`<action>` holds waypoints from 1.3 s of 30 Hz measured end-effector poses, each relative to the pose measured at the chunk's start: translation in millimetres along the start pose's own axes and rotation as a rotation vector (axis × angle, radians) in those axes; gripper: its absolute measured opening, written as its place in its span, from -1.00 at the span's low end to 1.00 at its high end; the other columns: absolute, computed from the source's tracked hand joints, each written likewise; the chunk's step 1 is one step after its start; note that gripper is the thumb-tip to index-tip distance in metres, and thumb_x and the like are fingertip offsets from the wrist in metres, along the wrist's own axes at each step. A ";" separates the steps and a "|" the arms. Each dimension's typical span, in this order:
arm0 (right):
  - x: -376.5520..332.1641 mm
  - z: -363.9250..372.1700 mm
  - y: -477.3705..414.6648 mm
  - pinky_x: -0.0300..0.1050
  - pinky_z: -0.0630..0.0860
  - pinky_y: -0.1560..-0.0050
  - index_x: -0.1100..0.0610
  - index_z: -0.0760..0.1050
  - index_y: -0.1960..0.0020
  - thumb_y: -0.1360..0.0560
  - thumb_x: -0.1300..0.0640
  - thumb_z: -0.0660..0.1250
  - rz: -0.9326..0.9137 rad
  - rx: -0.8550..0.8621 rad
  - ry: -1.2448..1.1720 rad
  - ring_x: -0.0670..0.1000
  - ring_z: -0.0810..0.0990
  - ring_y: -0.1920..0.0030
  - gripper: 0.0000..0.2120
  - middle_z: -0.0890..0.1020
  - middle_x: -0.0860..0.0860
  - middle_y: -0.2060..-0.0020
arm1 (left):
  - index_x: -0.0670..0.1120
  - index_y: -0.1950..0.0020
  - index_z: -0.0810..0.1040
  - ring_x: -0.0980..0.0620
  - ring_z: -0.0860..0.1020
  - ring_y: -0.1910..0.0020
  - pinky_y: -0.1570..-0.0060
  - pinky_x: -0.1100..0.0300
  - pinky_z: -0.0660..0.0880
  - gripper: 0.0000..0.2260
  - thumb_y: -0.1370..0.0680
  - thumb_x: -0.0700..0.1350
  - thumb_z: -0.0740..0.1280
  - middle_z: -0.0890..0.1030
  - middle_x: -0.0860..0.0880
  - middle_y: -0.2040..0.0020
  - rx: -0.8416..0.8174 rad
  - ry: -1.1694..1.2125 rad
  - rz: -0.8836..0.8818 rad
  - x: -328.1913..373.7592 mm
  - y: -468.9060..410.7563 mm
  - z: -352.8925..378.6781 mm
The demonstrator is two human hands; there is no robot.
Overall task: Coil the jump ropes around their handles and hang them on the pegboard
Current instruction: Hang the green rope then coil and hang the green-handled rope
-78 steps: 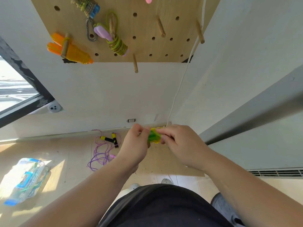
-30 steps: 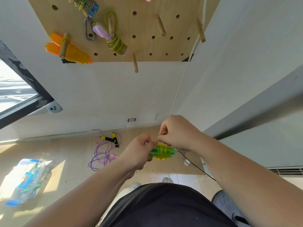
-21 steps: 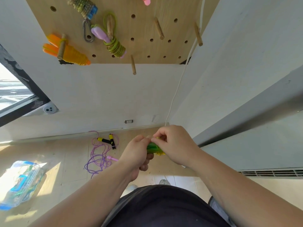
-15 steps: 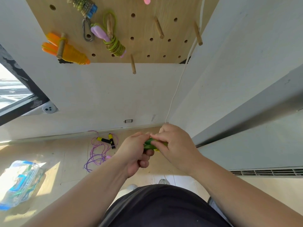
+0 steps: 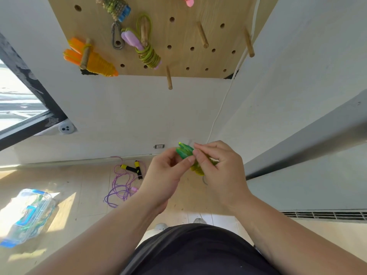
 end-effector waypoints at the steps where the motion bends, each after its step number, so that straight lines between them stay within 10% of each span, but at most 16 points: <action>1: -0.7 1.1 0.4 -0.21 0.56 0.03 0.03 0.70 -0.15 -0.57 0.11 0.42 0.007 0.005 0.002 -0.12 0.63 0.04 -0.82 0.62 -0.17 0.10 | -0.05 -0.03 0.67 0.16 0.45 0.32 0.27 0.33 0.41 -0.93 -0.61 -0.17 0.39 0.55 0.06 0.32 0.013 -0.049 0.021 -0.6 0.8 -1.4; 4: -3.9 6.4 1.2 -0.14 0.56 0.05 0.00 0.70 -0.15 -0.57 0.05 0.39 -0.025 -0.050 0.054 -0.12 0.62 0.11 -0.81 0.63 -0.14 0.19 | -0.03 -0.21 0.64 0.02 0.63 -0.04 -0.10 0.01 0.58 -0.81 -0.69 -0.10 0.26 0.70 -0.10 -0.07 -0.033 0.090 -0.090 -10.4 4.7 2.5; 7: -6.5 12.7 2.9 -0.11 0.55 0.10 0.00 0.69 -0.16 -0.57 0.03 0.39 -0.057 -0.180 0.103 -0.12 0.58 0.14 -0.79 0.60 -0.10 0.22 | -0.08 -0.26 0.61 -0.17 0.66 -0.08 -0.04 -0.23 0.64 -0.75 -0.72 -0.07 0.17 0.69 -0.19 -0.11 -0.050 0.296 -0.222 -15.6 7.4 4.0; 11: -15.8 11.4 0.7 -0.13 0.53 0.15 0.01 0.73 -0.04 -0.54 0.07 0.45 -0.124 -0.345 0.164 -0.09 0.58 0.19 -0.89 0.59 -0.10 0.28 | -0.17 -0.11 0.58 -0.14 0.57 0.35 0.46 0.13 0.46 -0.77 -0.71 -0.08 0.18 0.63 -0.18 0.23 -0.051 0.134 -0.268 -15.9 8.6 -2.4; 18: -16.1 -3.0 -9.7 -0.32 0.45 0.29 0.03 0.65 0.25 -0.38 0.07 0.61 -0.037 -0.423 0.070 -0.09 0.58 0.33 -0.85 0.63 -0.08 0.35 | -0.19 -0.08 0.48 -0.05 0.42 0.55 0.54 0.29 0.15 -0.81 -0.70 -0.11 0.15 0.59 -0.27 0.27 -0.260 -0.066 -0.306 -13.9 10.4 -0.5; 23: -15.0 -8.7 -10.8 -0.07 0.60 0.19 0.11 0.59 0.26 -0.37 0.07 0.61 -0.031 -0.361 -0.040 0.00 0.62 0.23 -0.79 0.59 0.00 0.23 | -0.18 0.00 0.51 -0.04 0.38 0.57 0.38 -0.01 0.01 -0.79 -0.64 -0.05 0.21 0.54 -0.26 0.29 -0.334 -0.079 -0.316 -6.5 12.6 -1.4; 29: 3.5 1.2 0.8 0.09 0.67 0.18 0.25 0.60 0.21 -0.25 0.04 0.59 0.361 -0.311 -0.395 0.20 0.72 0.26 -0.68 0.70 0.19 0.29 | -0.28 -0.02 0.53 -0.05 0.37 0.55 0.43 0.13 0.15 -0.71 -0.58 -0.04 0.24 0.54 -0.26 0.34 -0.323 -0.109 -0.322 -4.8 10.7 -3.3; 39: -2.5 -5.1 -2.3 -0.04 0.67 0.18 0.24 0.61 0.13 -0.35 0.31 0.55 0.337 -0.341 -0.459 0.10 0.73 0.21 -0.84 0.72 0.12 0.24 | -0.22 0.13 0.66 -0.12 0.48 0.44 0.57 0.21 0.38 -0.85 -0.38 -0.15 0.47 0.53 -0.25 0.33 -0.319 0.007 -0.203 -10.6 7.5 0.5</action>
Point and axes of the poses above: each hand's wrist, its own y-axis away from the middle knuckle, its own z-axis out of the palm, x = y × z, the point moved 6 cm from there along -y, towards the middle knuckle
